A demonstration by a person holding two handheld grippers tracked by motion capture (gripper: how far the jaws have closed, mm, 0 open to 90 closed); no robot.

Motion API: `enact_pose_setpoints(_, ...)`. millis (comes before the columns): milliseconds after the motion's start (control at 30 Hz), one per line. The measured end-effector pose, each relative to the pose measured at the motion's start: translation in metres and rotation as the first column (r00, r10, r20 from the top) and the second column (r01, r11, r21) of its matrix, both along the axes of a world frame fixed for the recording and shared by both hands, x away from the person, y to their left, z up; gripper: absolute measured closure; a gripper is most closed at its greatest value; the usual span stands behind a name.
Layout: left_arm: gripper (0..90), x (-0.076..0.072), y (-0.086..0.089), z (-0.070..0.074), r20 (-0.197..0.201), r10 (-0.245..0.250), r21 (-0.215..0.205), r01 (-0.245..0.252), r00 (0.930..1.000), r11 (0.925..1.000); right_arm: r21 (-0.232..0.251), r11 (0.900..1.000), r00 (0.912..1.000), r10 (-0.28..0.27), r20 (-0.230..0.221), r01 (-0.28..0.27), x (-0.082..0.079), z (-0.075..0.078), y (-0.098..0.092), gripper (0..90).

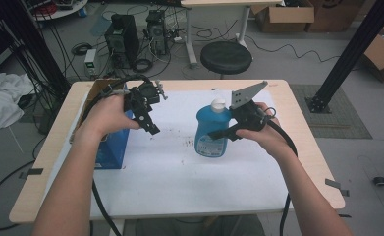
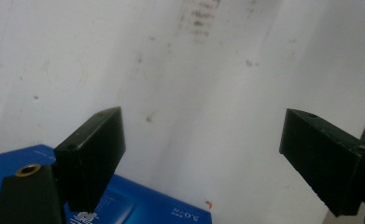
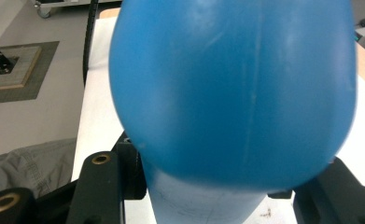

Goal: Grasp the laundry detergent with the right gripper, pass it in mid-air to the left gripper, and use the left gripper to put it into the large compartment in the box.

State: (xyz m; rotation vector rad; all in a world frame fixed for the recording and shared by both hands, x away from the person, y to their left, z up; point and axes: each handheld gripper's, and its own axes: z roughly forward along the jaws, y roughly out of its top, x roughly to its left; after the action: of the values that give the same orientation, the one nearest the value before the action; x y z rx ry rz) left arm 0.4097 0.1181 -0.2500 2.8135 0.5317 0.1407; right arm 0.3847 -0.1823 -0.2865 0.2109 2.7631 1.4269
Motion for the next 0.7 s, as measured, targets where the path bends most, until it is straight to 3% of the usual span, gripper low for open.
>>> enact_pose_setpoints(33, 14.8, 0.0, 0.0, 0.0, 0.0, 0.0, 0.0, 0.0, 1.0, 1.0, 0.0, 1.0, 1.0, 0.0, 0.0, 0.0, 0.0, 0.0, 0.0, 46.3)
enact_pose_setpoints(133, 14.7, -0.004, 0.001, 0.015, 0.007, -0.014, -0.055, 0.014, 0.9999, 0.9984, 0.007, 1.0, 0.9997, 0.024, -0.004, -0.024, 0.002, 0.008, 0.005, 46.3)
enact_pose_setpoints(300, 14.4, -0.009, 0.0, 0.031, 0.015, -0.038, -0.095, 0.04, 0.9992, 0.9947, -0.002, 0.999, 0.9991, 0.041, -0.003, -0.041, 0.004, 0.014, 0.01, 46.4)
enact_pose_setpoints(400, 14.2, -0.015, -0.005, 0.048, 0.033, -0.073, -0.134, 0.077, 0.9968, 0.988, 0.0, 0.998, 0.9978, 0.065, -0.01, -0.065, 0.006, 0.018, 0.015, 46.4)
enact_pose_setpoints(700, 12.6, -0.028, -0.02, 0.075, 0.06, -0.131, -0.186, 0.14, 0.9896, 0.9726, -0.025, 0.993, 0.9936, 0.113, -0.005, -0.113, 0.004, 0.026, 0.031, 46.4)
